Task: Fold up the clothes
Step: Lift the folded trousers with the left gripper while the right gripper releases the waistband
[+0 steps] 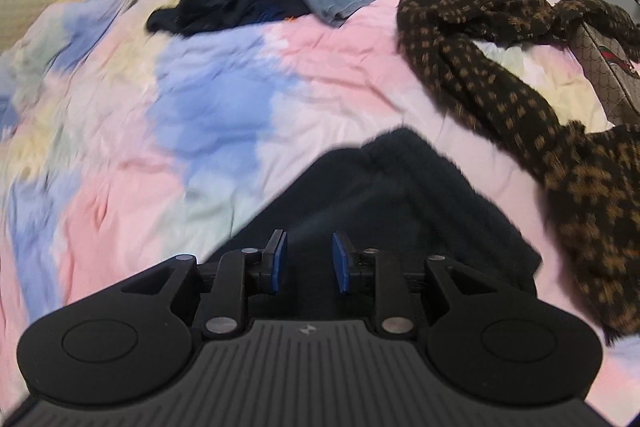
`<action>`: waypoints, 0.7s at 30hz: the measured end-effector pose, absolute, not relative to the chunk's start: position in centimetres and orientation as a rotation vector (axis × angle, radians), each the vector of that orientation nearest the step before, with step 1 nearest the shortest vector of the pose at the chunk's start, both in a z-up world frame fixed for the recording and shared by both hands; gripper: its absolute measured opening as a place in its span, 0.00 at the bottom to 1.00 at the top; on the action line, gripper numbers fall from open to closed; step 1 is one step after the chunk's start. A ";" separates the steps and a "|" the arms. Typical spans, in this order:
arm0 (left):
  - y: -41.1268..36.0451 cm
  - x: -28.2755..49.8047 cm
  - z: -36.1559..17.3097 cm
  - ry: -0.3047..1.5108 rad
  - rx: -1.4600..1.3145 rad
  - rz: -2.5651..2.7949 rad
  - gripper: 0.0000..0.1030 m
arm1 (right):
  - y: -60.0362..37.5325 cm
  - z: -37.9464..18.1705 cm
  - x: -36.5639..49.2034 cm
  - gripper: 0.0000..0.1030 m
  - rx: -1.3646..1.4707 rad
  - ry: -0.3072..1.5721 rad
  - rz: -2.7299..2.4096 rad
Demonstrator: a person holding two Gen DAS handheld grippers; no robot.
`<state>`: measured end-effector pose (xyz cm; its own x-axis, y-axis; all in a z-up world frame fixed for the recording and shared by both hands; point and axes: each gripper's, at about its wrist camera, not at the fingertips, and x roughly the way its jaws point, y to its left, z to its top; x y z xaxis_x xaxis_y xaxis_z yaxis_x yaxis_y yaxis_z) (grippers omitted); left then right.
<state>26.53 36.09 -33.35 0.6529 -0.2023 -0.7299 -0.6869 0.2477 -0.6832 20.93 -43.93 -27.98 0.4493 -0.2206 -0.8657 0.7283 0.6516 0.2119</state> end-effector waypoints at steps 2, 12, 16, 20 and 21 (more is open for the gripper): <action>37.1 24.6 -34.6 0.826 -1.394 0.417 0.76 | -42.3 -27.4 19.9 0.27 0.620 0.942 -0.617; 38.6 24.0 -39.0 0.842 -1.437 0.400 0.68 | -36.3 -26.2 15.3 0.39 0.544 1.045 -0.590; 38.8 24.8 -39.2 0.804 -1.426 0.404 0.58 | -33.7 -26.8 14.3 0.42 0.498 1.117 -0.573; 38.9 26.3 -38.9 0.792 -1.381 0.415 0.48 | -30.8 -26.9 13.2 0.42 0.468 1.153 -0.529; 38.9 26.7 -38.8 0.797 -1.367 0.413 0.42 | -30.2 -26.8 13.0 0.43 0.464 1.155 -0.519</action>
<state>26.66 38.85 -38.84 0.6791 -0.1817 -0.7112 -0.6858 0.1884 -0.7030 12.99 -30.22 -26.81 0.3123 -0.1455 -0.9388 0.6053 0.7921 0.0786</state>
